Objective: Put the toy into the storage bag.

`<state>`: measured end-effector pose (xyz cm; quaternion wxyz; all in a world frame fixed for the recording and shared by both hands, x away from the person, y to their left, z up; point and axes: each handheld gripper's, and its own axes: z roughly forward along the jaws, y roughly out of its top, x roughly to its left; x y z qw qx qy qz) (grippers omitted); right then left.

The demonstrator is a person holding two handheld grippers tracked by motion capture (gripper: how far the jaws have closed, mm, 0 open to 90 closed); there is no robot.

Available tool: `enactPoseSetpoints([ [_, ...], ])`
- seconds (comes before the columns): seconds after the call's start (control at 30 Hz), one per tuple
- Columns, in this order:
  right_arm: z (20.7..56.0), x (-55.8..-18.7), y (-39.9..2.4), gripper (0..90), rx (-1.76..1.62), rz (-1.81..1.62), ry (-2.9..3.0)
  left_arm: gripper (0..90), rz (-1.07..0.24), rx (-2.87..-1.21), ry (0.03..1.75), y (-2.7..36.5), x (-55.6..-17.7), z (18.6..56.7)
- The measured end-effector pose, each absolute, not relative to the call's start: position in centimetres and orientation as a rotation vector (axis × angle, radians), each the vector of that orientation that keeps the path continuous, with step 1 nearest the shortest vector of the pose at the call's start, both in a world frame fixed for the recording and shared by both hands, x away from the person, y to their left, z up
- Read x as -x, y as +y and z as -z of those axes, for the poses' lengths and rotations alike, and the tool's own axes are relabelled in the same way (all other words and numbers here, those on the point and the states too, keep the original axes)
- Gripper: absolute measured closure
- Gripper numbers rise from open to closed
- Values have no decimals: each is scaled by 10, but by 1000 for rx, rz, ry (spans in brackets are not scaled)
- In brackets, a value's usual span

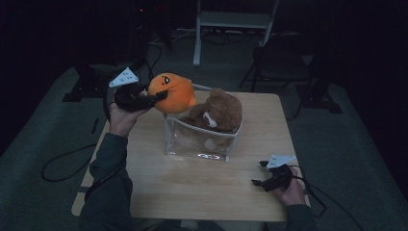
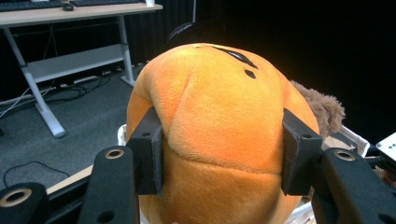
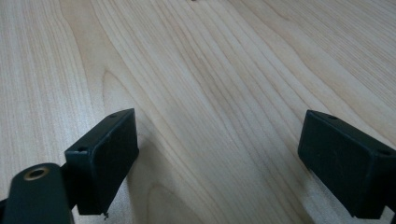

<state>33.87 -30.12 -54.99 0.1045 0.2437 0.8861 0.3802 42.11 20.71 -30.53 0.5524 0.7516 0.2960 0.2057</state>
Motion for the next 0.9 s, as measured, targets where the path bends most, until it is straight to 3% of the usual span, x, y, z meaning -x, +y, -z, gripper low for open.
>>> enactPoseSetpoints([
  [0.9,550,-339,-301,115,-725,-1119,2609,453,-451,-1797,698,191,-436,310],
])
